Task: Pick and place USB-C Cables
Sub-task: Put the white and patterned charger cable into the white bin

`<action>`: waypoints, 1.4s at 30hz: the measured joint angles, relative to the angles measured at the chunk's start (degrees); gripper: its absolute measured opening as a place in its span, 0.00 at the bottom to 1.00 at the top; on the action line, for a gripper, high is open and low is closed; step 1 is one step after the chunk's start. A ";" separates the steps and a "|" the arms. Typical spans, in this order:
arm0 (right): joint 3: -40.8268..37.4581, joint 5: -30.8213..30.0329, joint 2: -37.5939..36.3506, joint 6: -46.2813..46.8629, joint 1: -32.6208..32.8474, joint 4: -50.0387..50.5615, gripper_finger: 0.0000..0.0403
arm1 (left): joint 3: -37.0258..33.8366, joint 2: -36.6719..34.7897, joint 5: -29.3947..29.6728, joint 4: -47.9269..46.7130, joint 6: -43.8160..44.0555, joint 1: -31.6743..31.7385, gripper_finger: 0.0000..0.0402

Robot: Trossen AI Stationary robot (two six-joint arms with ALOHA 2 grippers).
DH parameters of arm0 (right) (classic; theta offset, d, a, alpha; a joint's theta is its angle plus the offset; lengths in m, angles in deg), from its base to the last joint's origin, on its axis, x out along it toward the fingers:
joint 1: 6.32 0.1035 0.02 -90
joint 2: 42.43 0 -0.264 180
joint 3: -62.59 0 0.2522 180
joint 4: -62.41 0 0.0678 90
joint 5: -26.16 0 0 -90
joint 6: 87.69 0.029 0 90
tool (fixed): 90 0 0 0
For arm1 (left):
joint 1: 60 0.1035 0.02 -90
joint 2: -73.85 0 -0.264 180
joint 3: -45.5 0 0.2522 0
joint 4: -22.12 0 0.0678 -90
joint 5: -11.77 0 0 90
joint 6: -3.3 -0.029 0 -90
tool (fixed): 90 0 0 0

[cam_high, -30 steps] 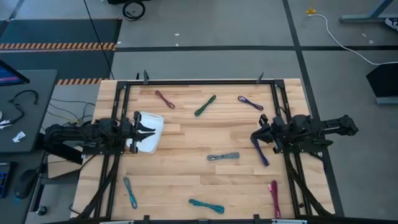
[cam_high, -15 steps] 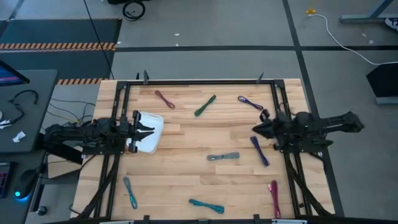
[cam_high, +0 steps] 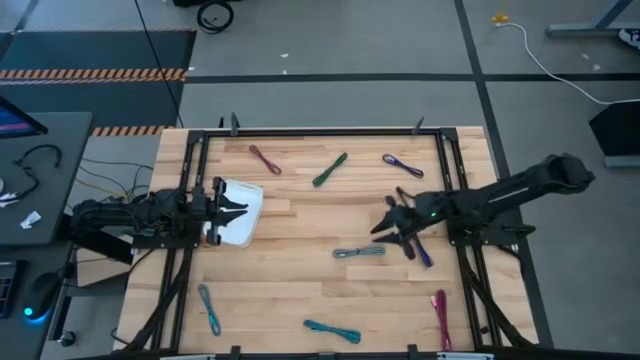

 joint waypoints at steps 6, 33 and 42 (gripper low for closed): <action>1.40 -3.31 12.82 -3.75 2.87 -2.08 0.46 | 0.00 0.00 0.00 1.08 4.84 0.00 0.13; 1.49 -10.05 33.83 -8.88 3.59 -15.02 0.07 | 0.02 -0.02 3.06 2.77 11.05 0.02 0.12; 1.25 -12.33 30.79 -3.76 -3.78 -37.80 0.05 | 0.02 7.92 9.87 9.37 8.17 0.02 0.13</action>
